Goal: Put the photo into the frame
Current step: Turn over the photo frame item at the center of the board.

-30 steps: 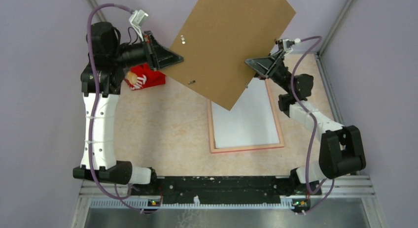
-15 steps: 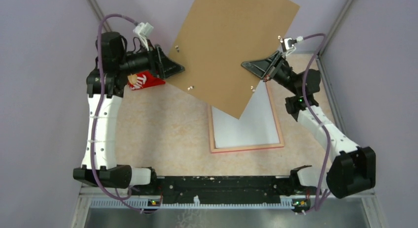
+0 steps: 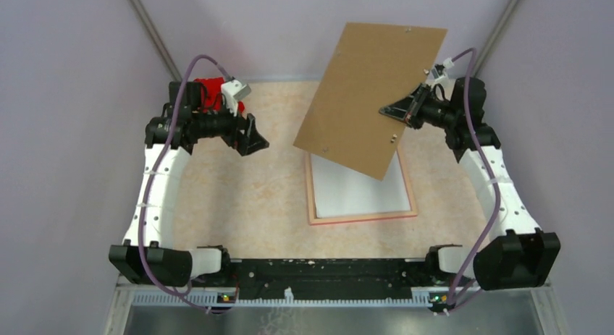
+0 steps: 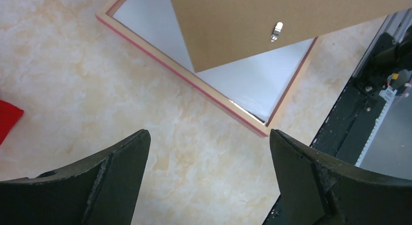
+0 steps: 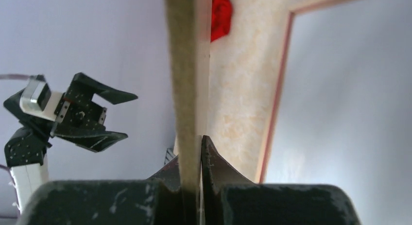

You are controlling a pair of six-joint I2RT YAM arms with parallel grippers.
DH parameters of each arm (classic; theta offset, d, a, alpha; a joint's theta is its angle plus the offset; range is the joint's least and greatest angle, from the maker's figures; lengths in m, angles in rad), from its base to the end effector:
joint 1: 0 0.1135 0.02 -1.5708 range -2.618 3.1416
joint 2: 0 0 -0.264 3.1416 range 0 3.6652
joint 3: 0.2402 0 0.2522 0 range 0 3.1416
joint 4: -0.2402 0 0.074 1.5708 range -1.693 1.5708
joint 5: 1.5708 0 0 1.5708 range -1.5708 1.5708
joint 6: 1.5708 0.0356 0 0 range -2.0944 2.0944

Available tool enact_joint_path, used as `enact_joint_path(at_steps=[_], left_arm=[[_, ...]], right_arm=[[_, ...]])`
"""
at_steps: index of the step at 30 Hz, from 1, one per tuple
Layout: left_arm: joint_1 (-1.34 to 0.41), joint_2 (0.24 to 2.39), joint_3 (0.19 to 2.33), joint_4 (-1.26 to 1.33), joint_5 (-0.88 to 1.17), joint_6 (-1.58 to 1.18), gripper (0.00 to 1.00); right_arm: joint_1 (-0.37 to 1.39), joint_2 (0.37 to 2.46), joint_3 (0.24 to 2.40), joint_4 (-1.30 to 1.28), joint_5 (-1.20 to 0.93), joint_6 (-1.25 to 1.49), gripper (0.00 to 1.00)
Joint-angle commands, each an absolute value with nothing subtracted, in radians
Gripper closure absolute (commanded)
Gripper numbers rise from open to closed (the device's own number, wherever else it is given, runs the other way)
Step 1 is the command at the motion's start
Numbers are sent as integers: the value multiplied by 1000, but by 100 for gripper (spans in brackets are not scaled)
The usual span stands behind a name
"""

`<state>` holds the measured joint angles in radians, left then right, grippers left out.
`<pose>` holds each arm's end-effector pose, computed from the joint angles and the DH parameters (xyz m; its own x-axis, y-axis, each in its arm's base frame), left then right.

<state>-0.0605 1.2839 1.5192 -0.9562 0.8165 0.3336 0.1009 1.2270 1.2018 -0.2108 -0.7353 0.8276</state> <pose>0.2414 -0.0406 0.4172 -0.4300 0.2507 -0.8673 0.7712 0.6015 -0.2085 0.2712 0.0515 0.3924 -0.6902 0.4790 -0.5424 -0.3183 0.4722 0.8220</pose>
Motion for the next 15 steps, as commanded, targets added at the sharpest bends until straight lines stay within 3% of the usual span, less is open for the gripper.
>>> enact_joint_path(at_steps=[1,15], left_arm=[[-60,1253,1425,-951,765,497,1],[-87,1412,1290,-877,747,587,10]], right_arm=[[37,1249,1170,-329,-872,736,100],[8,1443,1218,-614,-925,419,100]])
